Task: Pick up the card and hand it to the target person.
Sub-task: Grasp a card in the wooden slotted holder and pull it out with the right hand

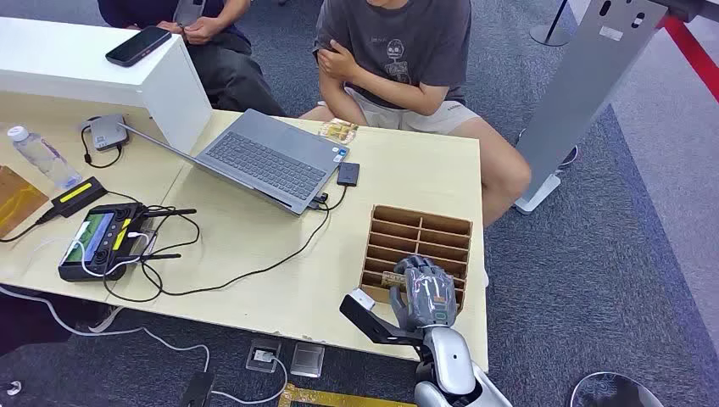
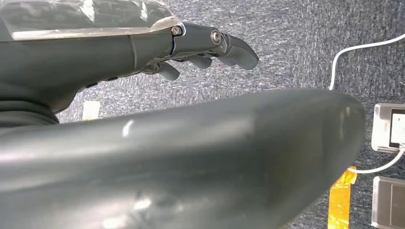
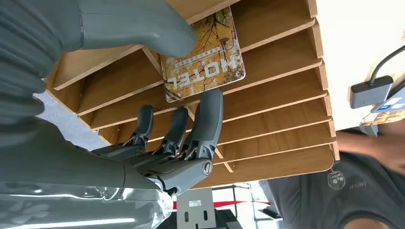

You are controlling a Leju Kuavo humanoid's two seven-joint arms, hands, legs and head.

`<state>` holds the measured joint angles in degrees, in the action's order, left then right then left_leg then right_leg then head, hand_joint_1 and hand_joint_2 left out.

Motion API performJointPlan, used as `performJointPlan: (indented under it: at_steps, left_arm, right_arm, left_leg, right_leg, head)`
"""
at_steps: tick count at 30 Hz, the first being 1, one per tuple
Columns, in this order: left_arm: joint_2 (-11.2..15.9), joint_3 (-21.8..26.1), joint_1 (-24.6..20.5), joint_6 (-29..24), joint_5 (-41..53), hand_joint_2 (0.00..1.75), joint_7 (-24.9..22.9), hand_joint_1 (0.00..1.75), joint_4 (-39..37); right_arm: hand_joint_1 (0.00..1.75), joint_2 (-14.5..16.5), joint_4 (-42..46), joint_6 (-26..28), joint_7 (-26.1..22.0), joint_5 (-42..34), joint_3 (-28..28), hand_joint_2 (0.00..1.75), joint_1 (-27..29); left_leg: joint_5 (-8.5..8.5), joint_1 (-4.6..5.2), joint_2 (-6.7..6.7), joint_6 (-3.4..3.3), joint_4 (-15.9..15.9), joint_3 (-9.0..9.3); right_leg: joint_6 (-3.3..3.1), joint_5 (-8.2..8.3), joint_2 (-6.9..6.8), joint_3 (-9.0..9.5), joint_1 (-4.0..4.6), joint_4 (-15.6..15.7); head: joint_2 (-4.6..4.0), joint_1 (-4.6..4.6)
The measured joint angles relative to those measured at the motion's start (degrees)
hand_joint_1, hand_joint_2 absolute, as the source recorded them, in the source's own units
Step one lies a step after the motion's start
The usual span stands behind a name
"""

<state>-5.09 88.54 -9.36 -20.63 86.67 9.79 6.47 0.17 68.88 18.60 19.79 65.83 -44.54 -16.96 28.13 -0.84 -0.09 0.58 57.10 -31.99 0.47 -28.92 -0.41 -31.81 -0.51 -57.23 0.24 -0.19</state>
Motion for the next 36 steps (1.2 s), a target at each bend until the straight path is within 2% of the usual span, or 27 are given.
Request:
performJointPlan:
  at_steps: [4,13,21,29,36]
  left_arm:
    - [0.00,0.00,0.00,-0.08,0.01,0.00,-0.01,0.00,0.00]
    - [0.00,0.02,-0.01,-0.37,0.01,0.00,-0.11,0.00,0.00]
    - [0.00,0.02,-0.02,-0.38,0.05,0.00,-0.11,0.00,0.00]
    - [0.00,0.02,-0.01,-0.39,0.19,0.00,-0.09,0.00,0.00]
    - [0.00,0.04,0.00,-0.51,-0.13,0.00,-0.09,0.00,0.00]
  right_arm:
    - [1.30,0.02,-0.15,0.40,-0.11,-0.01,-0.02,1.75,-0.04]
    - [1.51,0.21,-0.63,1.30,-0.81,-0.34,-0.37,1.75,0.03]
    - [1.54,0.31,-1.17,2.13,-0.85,-0.67,-0.58,1.75,0.03]
    - [1.70,0.30,-1.17,2.48,-0.78,-1.40,-0.59,1.75,0.00]
    - [1.69,-0.40,1.59,1.63,-0.63,-0.47,-0.01,1.75,-0.36]
  left_leg:
    - [0.00,0.00,0.00,0.00,0.00,0.00]
    - [0.00,0.00,0.00,0.00,0.00,0.01]
    - [-0.01,0.00,0.00,0.00,0.00,0.05]
    - [-0.01,0.00,0.00,0.00,0.00,0.08]
    - [-0.02,0.00,0.00,-0.01,0.00,0.08]
  right_leg:
    - [0.00,0.00,0.00,0.00,0.00,0.00]
    - [0.00,0.00,0.00,0.01,0.00,0.00]
    - [0.00,0.00,0.00,0.04,0.00,0.00]
    - [0.00,0.00,0.00,0.07,0.00,0.00]
    - [0.00,0.01,0.00,0.07,0.00,0.00]
  head:
    - [0.00,-0.01]
    - [0.00,-0.03]
    - [0.00,-0.01]
    - [0.00,-0.01]
    - [0.00,-0.01]
